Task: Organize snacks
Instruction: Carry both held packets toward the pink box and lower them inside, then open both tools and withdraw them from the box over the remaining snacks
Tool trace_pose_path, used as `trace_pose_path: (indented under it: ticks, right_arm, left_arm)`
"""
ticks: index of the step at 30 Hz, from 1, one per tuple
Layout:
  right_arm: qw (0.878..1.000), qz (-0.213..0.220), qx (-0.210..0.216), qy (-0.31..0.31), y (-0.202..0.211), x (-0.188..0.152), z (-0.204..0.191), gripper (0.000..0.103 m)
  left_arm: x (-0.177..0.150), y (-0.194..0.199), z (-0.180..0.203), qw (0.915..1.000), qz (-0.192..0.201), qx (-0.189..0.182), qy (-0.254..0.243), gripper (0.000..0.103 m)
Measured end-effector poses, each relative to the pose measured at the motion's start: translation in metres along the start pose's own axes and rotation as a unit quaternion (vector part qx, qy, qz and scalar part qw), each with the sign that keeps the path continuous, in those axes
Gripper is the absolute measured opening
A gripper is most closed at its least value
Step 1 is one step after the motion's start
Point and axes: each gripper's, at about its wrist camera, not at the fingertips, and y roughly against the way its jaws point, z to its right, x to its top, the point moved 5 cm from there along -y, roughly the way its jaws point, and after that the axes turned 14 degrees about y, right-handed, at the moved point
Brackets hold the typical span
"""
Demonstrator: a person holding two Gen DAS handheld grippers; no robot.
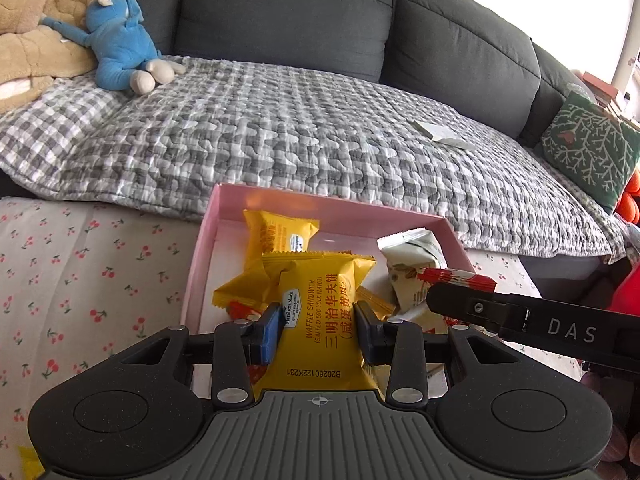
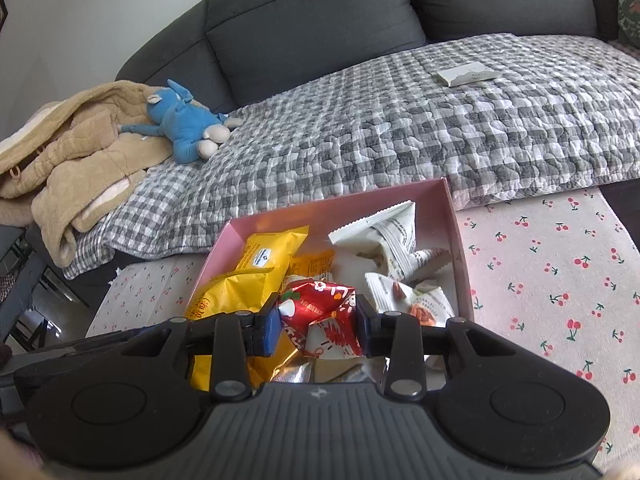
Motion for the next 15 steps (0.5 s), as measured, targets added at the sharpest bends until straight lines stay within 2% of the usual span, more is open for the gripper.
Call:
trace_pose_path:
  ticks: [5,15]
  right_arm:
    - [1.0,0.0,0.0,-0.018,-0.016,0.009,0.01,0.034]
    - [1.0,0.001,-0.026,-0.003,-0.03,0.02,0.02,0.036]
  left_arm:
    - [0.009,-0.024,0.005,1.0,0.007,0.003,0.004,0.036]
    - [0.026,-0.048,0.012,0.9981,0.039,0.033,-0.035,0.037]
